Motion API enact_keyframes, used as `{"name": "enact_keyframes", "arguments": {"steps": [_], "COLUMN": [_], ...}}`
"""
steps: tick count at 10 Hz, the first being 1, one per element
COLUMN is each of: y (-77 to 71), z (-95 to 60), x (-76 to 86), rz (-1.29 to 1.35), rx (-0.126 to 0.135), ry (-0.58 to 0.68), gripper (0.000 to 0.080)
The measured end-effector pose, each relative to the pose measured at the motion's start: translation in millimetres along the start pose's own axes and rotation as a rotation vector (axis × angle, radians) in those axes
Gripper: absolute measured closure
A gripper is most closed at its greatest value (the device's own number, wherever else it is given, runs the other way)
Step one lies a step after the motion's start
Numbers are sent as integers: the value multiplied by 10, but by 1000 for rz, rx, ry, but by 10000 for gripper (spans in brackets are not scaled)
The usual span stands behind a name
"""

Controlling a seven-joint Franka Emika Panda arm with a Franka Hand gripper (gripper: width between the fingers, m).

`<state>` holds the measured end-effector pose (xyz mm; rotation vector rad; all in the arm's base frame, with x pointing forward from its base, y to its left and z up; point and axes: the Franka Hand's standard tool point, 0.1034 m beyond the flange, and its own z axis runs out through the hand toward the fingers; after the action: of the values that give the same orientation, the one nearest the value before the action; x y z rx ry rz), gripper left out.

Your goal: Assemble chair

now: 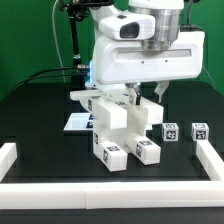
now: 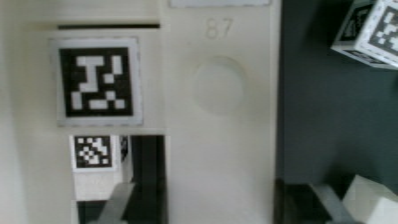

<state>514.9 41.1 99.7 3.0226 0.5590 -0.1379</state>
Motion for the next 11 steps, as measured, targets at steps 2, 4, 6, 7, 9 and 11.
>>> {"name": "enact_keyframes", "arguments": {"steps": [2, 4, 6, 7, 9, 11], "y": [62, 126, 163, 190, 184, 184], "z": [38, 34, 26, 26, 27, 31], "x": [62, 132, 155, 152, 154, 153], "rz": [7, 14, 20, 25, 23, 22], "rx": [-4, -8, -9, -9, -9, -9], "ry": [0, 7, 8, 8, 8, 8], "gripper": [518, 518, 518, 518, 518, 358]}}
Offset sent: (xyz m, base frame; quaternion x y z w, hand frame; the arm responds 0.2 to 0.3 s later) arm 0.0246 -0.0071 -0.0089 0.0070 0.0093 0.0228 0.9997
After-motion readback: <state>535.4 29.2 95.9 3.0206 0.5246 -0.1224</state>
